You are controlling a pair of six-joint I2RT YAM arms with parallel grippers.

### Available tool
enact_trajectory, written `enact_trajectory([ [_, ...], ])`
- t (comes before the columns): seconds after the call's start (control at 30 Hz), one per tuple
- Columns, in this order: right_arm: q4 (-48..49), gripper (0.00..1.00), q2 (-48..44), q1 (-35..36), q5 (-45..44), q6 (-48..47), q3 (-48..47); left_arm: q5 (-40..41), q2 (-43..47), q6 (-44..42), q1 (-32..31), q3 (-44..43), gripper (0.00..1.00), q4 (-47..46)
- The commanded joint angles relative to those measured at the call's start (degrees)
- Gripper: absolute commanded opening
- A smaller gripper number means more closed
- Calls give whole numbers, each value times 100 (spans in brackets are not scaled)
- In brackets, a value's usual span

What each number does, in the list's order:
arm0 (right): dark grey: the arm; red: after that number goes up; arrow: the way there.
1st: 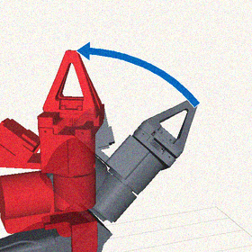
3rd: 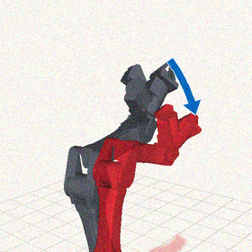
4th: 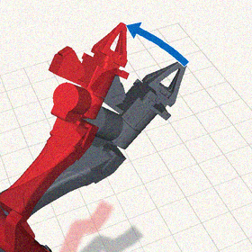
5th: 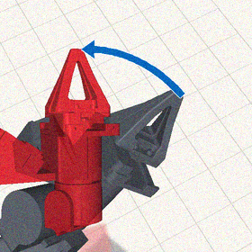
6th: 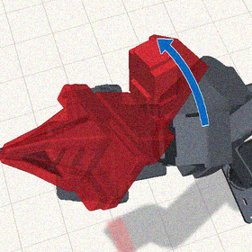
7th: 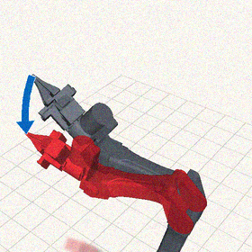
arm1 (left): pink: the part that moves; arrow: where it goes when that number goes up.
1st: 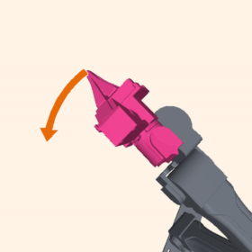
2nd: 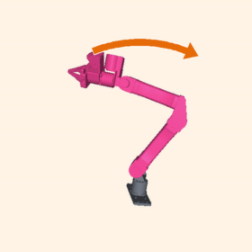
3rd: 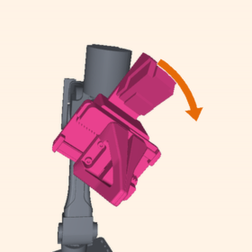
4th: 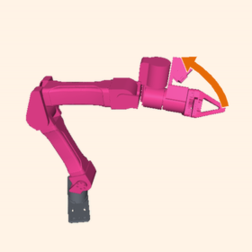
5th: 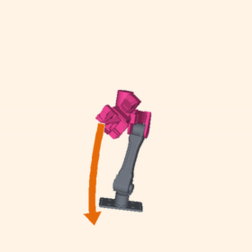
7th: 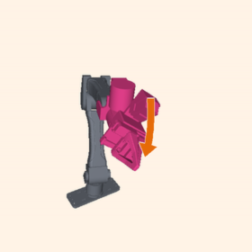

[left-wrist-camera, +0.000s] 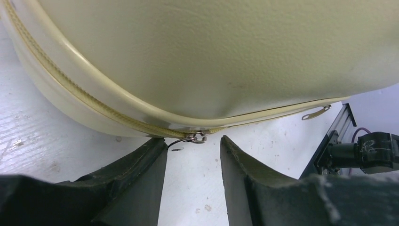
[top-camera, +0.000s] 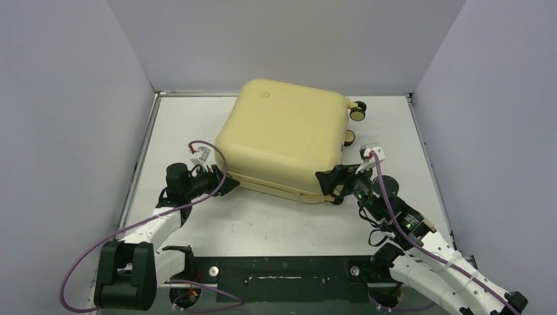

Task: Pack the luggage
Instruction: Zip the luggage at the center of the board.

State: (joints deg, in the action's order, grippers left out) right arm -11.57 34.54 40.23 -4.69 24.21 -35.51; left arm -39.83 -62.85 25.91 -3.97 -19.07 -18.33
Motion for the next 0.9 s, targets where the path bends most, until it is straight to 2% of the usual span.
enact_trajectory([
  [0.0,258,100,35,39,-15,-22,9,-180,41,18,-16,-71,41,-846],
  [0.47,217,100,10,38,-32,-18,9,314,275,-253,-16,-139,1,-311],
  [0.6,174,100,0,37,-49,-15,-24,604,465,-466,-24,-213,0,38],
  [0.73,-22,100,17,38,-236,40,-154,1574,803,-873,-62,-406,0,860],
  [0.87,-543,100,150,38,-715,185,-437,2364,1071,-1075,-207,-482,0,1275],
])
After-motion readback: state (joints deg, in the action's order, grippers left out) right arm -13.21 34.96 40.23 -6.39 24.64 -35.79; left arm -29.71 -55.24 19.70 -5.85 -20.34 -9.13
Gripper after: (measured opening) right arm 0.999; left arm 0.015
